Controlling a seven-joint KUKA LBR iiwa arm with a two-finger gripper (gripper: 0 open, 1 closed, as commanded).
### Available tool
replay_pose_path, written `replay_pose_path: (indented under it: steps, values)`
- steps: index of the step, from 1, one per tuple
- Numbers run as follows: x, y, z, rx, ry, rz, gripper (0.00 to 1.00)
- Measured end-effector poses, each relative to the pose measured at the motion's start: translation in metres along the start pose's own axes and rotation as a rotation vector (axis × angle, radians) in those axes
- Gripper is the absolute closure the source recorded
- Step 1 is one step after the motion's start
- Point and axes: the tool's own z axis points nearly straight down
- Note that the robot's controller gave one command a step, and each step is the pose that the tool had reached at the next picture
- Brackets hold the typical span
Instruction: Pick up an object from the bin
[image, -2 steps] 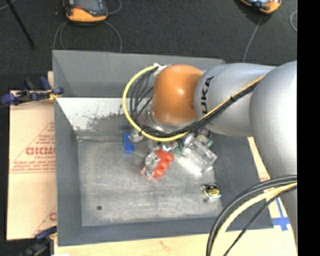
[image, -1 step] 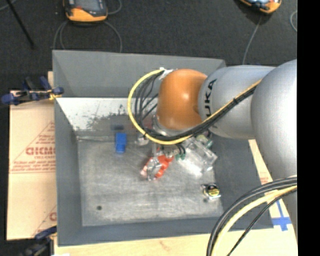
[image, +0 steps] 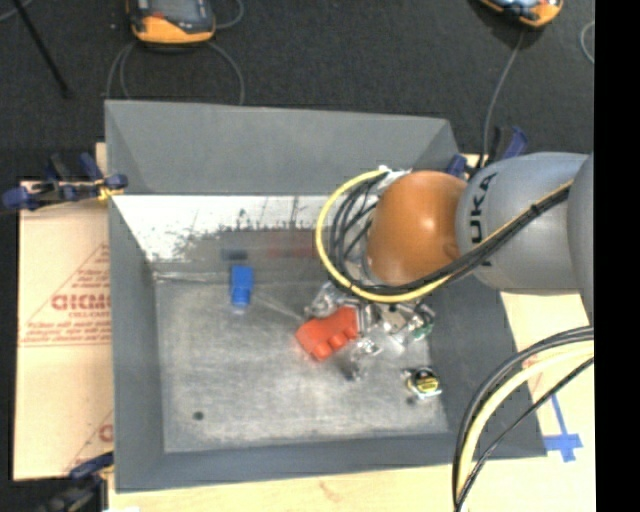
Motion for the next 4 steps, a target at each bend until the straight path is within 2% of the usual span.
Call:
replay_pose_path:
  steps: [1, 2, 3, 4]
  values:
    - [-0.002, 0.000, -0.002, 0.001, -0.005, 0.004, 1.00]
    - [0.001, 0.000, 0.001, 0.000, 0.004, 0.004, 0.00]
    - [-0.002, -0.001, -0.002, 0.002, -0.004, 0.006, 1.00]
    - [0.001, -0.022, -0.139, 0.003, 0.004, -0.049, 1.00]
